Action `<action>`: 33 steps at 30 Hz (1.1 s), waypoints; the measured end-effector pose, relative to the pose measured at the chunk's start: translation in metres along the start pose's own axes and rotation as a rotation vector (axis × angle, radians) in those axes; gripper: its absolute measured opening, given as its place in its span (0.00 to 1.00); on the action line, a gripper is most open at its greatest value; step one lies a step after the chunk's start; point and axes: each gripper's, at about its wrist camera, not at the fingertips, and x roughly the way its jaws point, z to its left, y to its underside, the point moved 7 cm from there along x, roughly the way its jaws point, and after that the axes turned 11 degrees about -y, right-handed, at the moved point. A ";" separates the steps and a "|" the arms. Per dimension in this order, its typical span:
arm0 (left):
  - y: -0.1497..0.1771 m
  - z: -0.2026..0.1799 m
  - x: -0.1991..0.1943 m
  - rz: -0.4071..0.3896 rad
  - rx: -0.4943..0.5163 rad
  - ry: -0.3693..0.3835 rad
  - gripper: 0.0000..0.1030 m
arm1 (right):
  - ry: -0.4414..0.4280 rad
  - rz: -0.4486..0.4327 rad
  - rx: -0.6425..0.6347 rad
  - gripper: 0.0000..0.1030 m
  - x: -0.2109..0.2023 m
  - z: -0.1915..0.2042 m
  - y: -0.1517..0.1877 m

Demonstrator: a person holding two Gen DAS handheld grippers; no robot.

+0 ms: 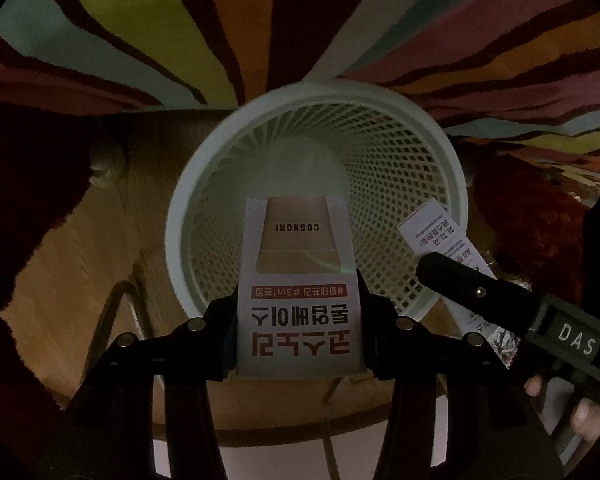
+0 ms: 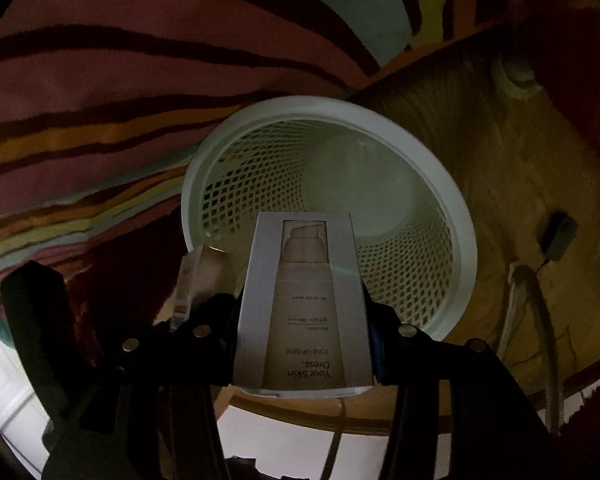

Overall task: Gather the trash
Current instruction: 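Carry both boxes over the wastebasket and open both tools to drop them, then raise both tools from the wastebasket back toward the remaining items on the bed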

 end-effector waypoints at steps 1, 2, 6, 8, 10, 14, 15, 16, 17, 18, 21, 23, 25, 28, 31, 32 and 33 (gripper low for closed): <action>0.000 0.000 0.003 0.012 -0.007 0.013 0.48 | -0.005 -0.007 0.010 0.46 0.002 -0.001 -0.002; -0.001 0.000 0.006 0.026 -0.017 0.030 0.61 | -0.010 -0.009 0.018 0.50 0.002 -0.001 -0.003; -0.001 0.004 0.013 0.041 -0.053 0.029 0.81 | 0.014 -0.020 0.046 0.82 0.005 -0.007 -0.007; -0.002 0.005 0.015 0.043 -0.063 0.033 0.81 | 0.025 -0.017 0.056 0.82 0.005 -0.010 -0.008; -0.002 0.009 0.016 0.041 -0.071 0.025 0.81 | 0.035 -0.018 0.065 0.83 0.004 -0.011 -0.008; -0.001 0.010 0.016 0.037 -0.083 0.024 0.81 | 0.045 -0.021 0.083 0.85 0.002 -0.011 -0.006; 0.000 0.011 0.015 0.035 -0.082 0.023 0.81 | 0.047 -0.022 0.087 0.85 0.002 -0.011 -0.007; 0.001 0.011 0.015 0.033 -0.081 0.020 0.81 | 0.051 -0.022 0.092 0.86 0.000 -0.012 -0.006; 0.001 0.012 0.015 0.030 -0.080 0.017 0.81 | 0.054 -0.024 0.095 0.86 -0.001 -0.014 -0.004; 0.002 0.012 0.013 0.028 -0.080 0.015 0.81 | 0.057 -0.025 0.097 0.86 -0.002 -0.015 -0.004; 0.004 0.014 0.010 0.023 -0.087 0.013 0.81 | 0.062 -0.028 0.104 0.86 -0.006 -0.017 -0.003; 0.005 0.017 0.009 0.026 -0.099 0.017 0.81 | 0.063 -0.032 0.105 0.86 -0.006 -0.017 0.000; 0.008 0.021 0.010 0.038 -0.115 0.026 0.81 | 0.064 -0.037 0.104 0.87 -0.007 -0.018 0.000; 0.012 0.026 0.010 0.054 -0.133 0.032 0.81 | 0.062 -0.044 0.103 0.87 -0.009 -0.019 0.002; 0.015 0.028 0.006 0.046 -0.138 0.044 0.81 | 0.055 -0.052 0.102 0.87 -0.011 -0.019 0.004; 0.016 0.028 0.004 0.041 -0.138 0.047 0.81 | 0.052 -0.056 0.102 0.87 -0.013 -0.019 0.005; 0.017 0.029 0.002 0.035 -0.138 0.050 0.81 | 0.051 -0.059 0.101 0.87 -0.014 -0.018 0.006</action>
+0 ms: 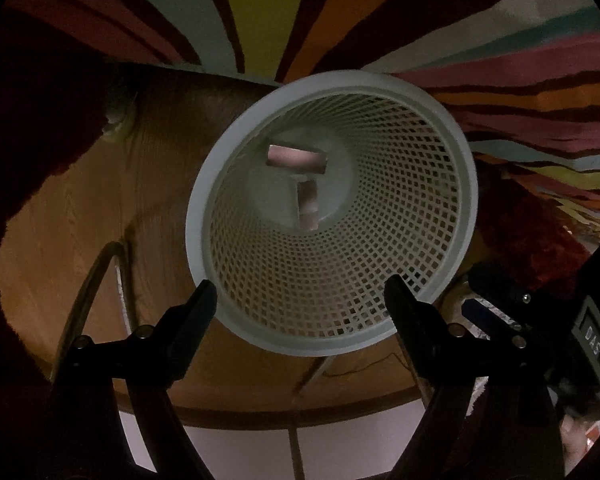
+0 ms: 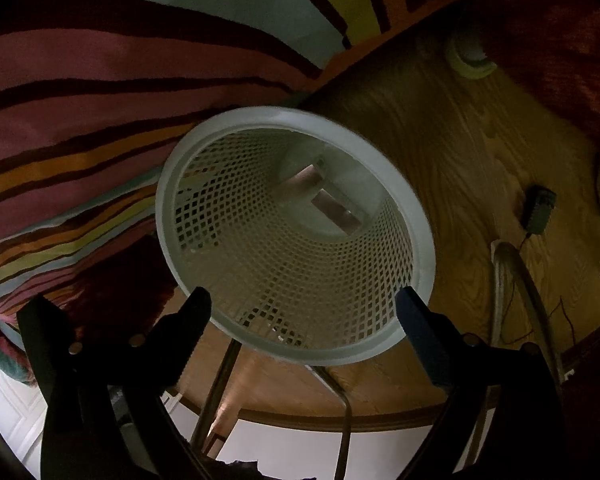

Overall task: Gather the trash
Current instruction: 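Raise both tools from the wastebasket back toward the remaining items on the bed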

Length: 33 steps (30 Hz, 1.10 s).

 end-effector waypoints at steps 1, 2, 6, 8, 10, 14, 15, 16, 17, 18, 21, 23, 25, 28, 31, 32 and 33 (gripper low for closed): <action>0.001 0.001 -0.003 -0.005 -0.002 0.003 0.81 | -0.003 -0.006 -0.001 0.87 -0.002 0.001 0.000; 0.001 0.002 -0.005 -0.010 -0.005 0.007 0.81 | -0.007 -0.012 -0.001 0.87 -0.004 0.001 0.001; 0.006 0.007 -0.012 -0.026 -0.024 0.026 0.81 | -0.026 -0.035 -0.018 0.87 -0.013 0.004 0.005; 0.007 0.008 -0.017 -0.038 -0.029 0.031 0.81 | -0.031 -0.053 -0.038 0.87 -0.017 0.007 0.007; 0.009 0.008 -0.025 -0.064 -0.025 0.025 0.81 | -0.029 -0.079 -0.062 0.87 -0.024 0.013 0.009; 0.015 0.004 -0.041 -0.113 -0.004 0.029 0.81 | -0.024 -0.145 -0.135 0.87 -0.044 0.027 0.014; 0.017 0.004 -0.046 -0.129 0.003 0.030 0.81 | -0.024 -0.158 -0.150 0.87 -0.048 0.030 0.016; 0.018 0.004 -0.051 -0.141 0.009 0.032 0.81 | -0.025 -0.182 -0.176 0.87 -0.056 0.035 0.018; 0.021 0.004 -0.056 -0.157 0.016 0.034 0.81 | -0.027 -0.199 -0.196 0.87 -0.061 0.039 0.019; 0.023 0.004 -0.063 -0.177 0.021 0.031 0.81 | -0.029 -0.217 -0.216 0.87 -0.067 0.042 0.020; 0.025 0.006 -0.082 -0.257 0.030 -0.003 0.81 | -0.027 -0.293 -0.274 0.87 -0.090 0.052 0.023; 0.025 0.010 -0.098 -0.324 0.043 -0.038 0.81 | -0.026 -0.356 -0.314 0.87 -0.107 0.059 0.026; 0.027 0.015 -0.118 -0.411 0.051 -0.093 0.81 | -0.029 -0.416 -0.346 0.87 -0.121 0.065 0.028; 0.029 0.018 -0.152 -0.557 0.063 -0.138 0.81 | -0.026 -0.521 -0.402 0.87 -0.147 0.075 0.032; 0.033 0.016 -0.187 -0.705 0.081 -0.155 0.81 | -0.026 -0.633 -0.469 0.87 -0.173 0.091 0.036; 0.034 0.015 -0.197 -0.748 0.085 -0.159 0.81 | -0.027 -0.668 -0.488 0.87 -0.181 0.096 0.037; 0.034 0.013 -0.209 -0.791 0.088 -0.163 0.81 | -0.026 -0.719 -0.515 0.87 -0.194 0.103 0.038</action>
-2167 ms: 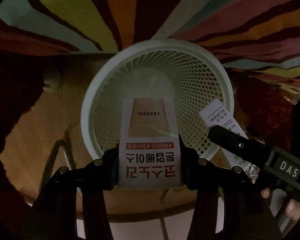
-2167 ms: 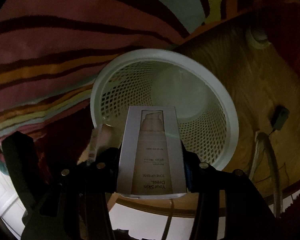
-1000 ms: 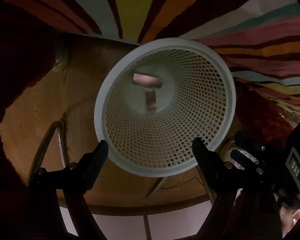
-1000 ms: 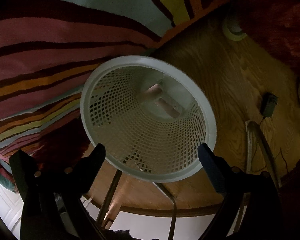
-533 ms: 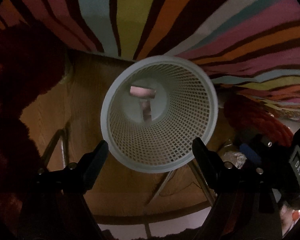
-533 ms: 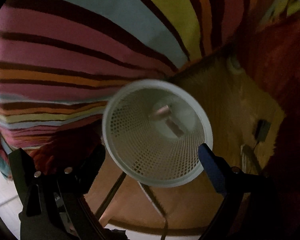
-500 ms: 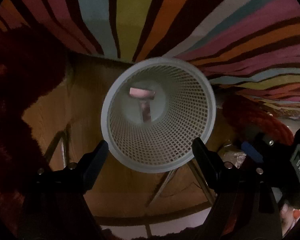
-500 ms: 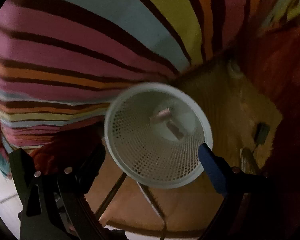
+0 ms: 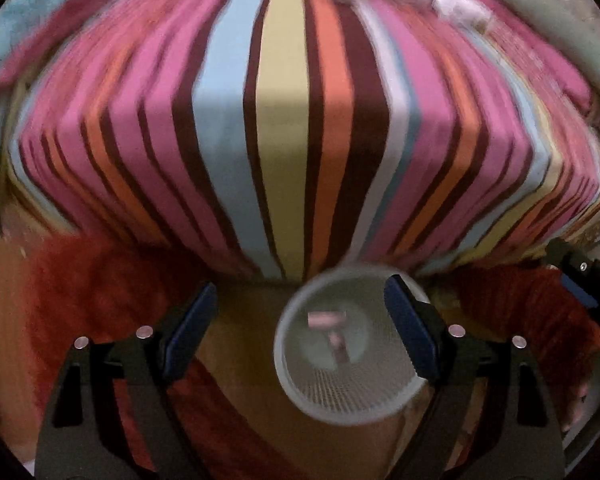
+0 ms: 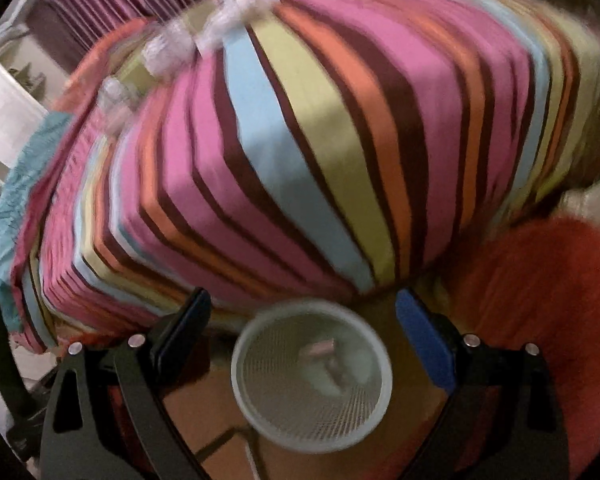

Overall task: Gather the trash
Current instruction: 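Raise both tools from the wastebasket back toward the remaining items on the bed, then grasp the green yushu tissue pack with the left tool while the right tool grasps a crumpled paper ball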

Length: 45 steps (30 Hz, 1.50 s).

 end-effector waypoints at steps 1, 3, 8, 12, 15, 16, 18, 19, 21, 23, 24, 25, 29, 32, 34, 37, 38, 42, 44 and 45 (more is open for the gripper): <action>-0.008 0.001 -0.008 -0.044 0.000 -0.003 0.81 | 0.002 -0.029 -0.018 0.87 -0.004 0.003 -0.005; -0.022 0.005 -0.021 -0.121 0.005 -0.011 0.81 | 0.009 -0.103 -0.071 0.87 -0.015 0.011 -0.020; -0.056 0.007 -0.042 -0.222 -0.025 0.013 0.81 | 0.018 -0.215 -0.181 0.87 -0.029 0.030 -0.046; -0.085 0.007 -0.040 -0.223 -0.056 0.039 0.81 | 0.017 -0.245 -0.259 0.87 -0.025 0.040 -0.062; -0.104 0.003 -0.041 -0.232 -0.078 0.055 0.81 | 0.006 -0.256 -0.285 0.87 -0.022 0.048 -0.076; -0.109 0.002 -0.040 -0.236 -0.081 0.061 0.81 | -0.001 -0.259 -0.291 0.87 -0.020 0.051 -0.082; -0.123 -0.004 -0.038 -0.248 -0.081 0.063 0.81 | -0.006 -0.265 -0.306 0.87 -0.017 0.057 -0.092; -0.131 -0.006 -0.036 -0.250 -0.080 0.061 0.81 | -0.013 -0.268 -0.314 0.87 -0.017 0.061 -0.095; -0.145 -0.010 -0.032 -0.246 -0.086 0.068 0.81 | -0.023 -0.273 -0.339 0.87 -0.015 0.068 -0.103; -0.159 -0.013 -0.025 -0.235 -0.104 0.079 0.81 | -0.032 -0.279 -0.378 0.87 -0.010 0.077 -0.113; -0.164 -0.014 -0.022 -0.229 -0.109 0.080 0.81 | -0.035 -0.281 -0.392 0.87 -0.009 0.079 -0.114; -0.170 -0.015 -0.018 -0.224 -0.113 0.079 0.81 | -0.039 -0.278 -0.409 0.87 -0.004 0.083 -0.119; -0.192 -0.020 -0.004 -0.208 -0.127 0.079 0.81 | -0.058 -0.265 -0.425 0.87 0.010 0.088 -0.131; -0.205 -0.022 0.006 -0.188 -0.135 0.078 0.81 | -0.054 -0.256 -0.461 0.87 0.023 0.094 -0.140; -0.215 -0.023 0.015 -0.170 -0.144 0.081 0.81 | -0.055 -0.243 -0.488 0.87 0.033 0.098 -0.145; -0.226 -0.024 0.024 -0.152 -0.144 0.080 0.81 | -0.059 -0.226 -0.524 0.87 0.046 0.105 -0.152; -0.229 -0.024 0.027 -0.150 -0.141 0.074 0.81 | -0.060 -0.221 -0.534 0.87 0.051 0.106 -0.154; -0.242 -0.025 0.038 -0.129 -0.146 0.068 0.81 | -0.067 -0.194 -0.586 0.87 0.067 0.114 -0.161; -0.247 -0.026 0.041 -0.125 -0.148 0.069 0.81 | -0.073 -0.178 -0.627 0.87 0.075 0.119 -0.163; -0.250 -0.027 0.042 -0.125 -0.144 0.065 0.81 | -0.070 -0.170 -0.644 0.87 0.079 0.121 -0.164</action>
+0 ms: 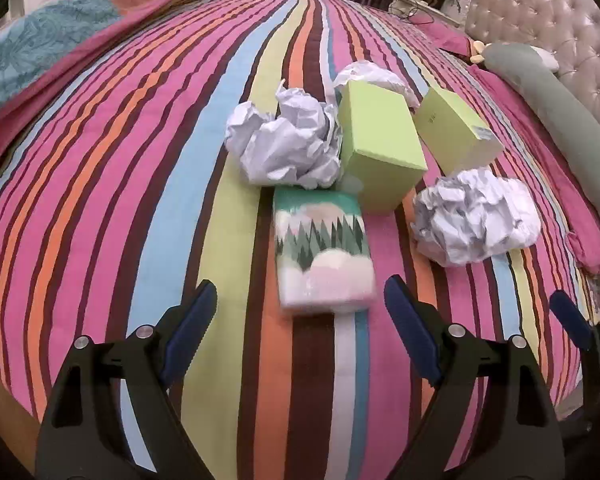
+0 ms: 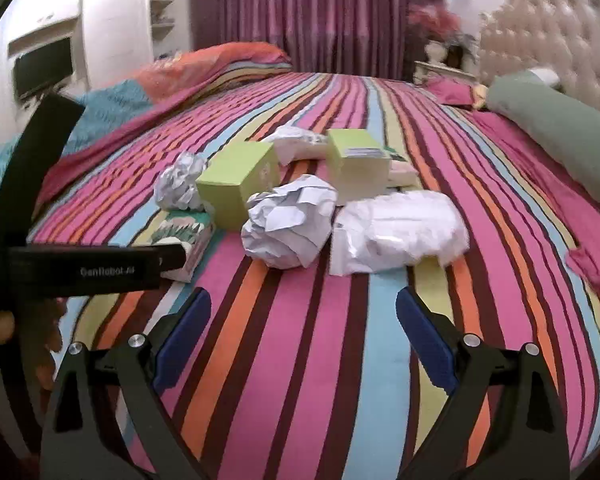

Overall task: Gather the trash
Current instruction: 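Grasp the green yushu tissue pack with the left tool while the right tool grasps a crumpled paper ball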

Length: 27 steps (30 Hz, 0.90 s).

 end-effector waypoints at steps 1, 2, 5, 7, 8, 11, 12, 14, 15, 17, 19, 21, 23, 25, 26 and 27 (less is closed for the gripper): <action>-0.003 0.000 0.001 -0.001 0.004 -0.002 0.81 | -0.005 0.007 -0.017 0.87 0.004 0.001 -0.001; -0.004 -0.001 0.003 -0.001 0.008 -0.005 0.81 | -0.010 0.012 -0.027 0.87 0.008 0.001 -0.002; -0.006 -0.004 0.010 0.014 0.024 -0.017 0.81 | -0.020 0.023 -0.040 0.87 0.019 0.001 -0.007; -0.007 -0.004 0.014 0.021 0.029 -0.027 0.81 | -0.021 0.028 -0.044 0.87 0.024 0.000 -0.010; -0.008 -0.004 0.016 0.022 0.027 -0.032 0.81 | -0.020 0.033 -0.051 0.87 0.027 0.001 -0.011; -0.011 -0.003 0.021 0.030 0.021 -0.031 0.81 | -0.017 0.036 -0.094 0.87 0.036 0.005 -0.014; -0.011 -0.003 0.022 0.028 0.023 -0.033 0.81 | -0.013 0.037 -0.108 0.87 0.037 0.006 -0.015; -0.013 -0.003 0.024 0.025 0.029 -0.040 0.81 | 0.010 0.040 -0.152 0.87 0.042 0.009 -0.018; -0.014 -0.002 0.025 0.026 0.028 -0.038 0.81 | 0.017 0.042 -0.170 0.87 0.045 0.010 -0.019; -0.017 -0.001 0.027 0.027 0.030 -0.031 0.81 | 0.023 0.054 -0.197 0.87 0.052 0.010 -0.021; -0.018 -0.001 0.027 0.025 0.047 -0.022 0.81 | 0.038 0.065 -0.226 0.86 0.058 0.010 -0.022; -0.018 0.000 0.028 0.028 0.050 -0.019 0.80 | 0.048 0.066 -0.242 0.86 0.061 0.009 -0.024; -0.019 0.003 0.029 0.031 0.047 -0.016 0.76 | 0.060 0.071 -0.249 0.86 0.065 0.007 -0.025; -0.018 0.004 0.029 0.024 0.059 -0.032 0.69 | 0.064 0.085 -0.250 0.86 0.069 0.007 -0.026; -0.017 0.004 0.029 0.019 0.077 -0.037 0.65 | 0.066 0.091 -0.249 0.85 0.071 0.006 -0.026; -0.016 0.004 0.029 0.012 0.089 -0.040 0.57 | 0.067 0.104 -0.253 0.85 0.074 0.006 -0.026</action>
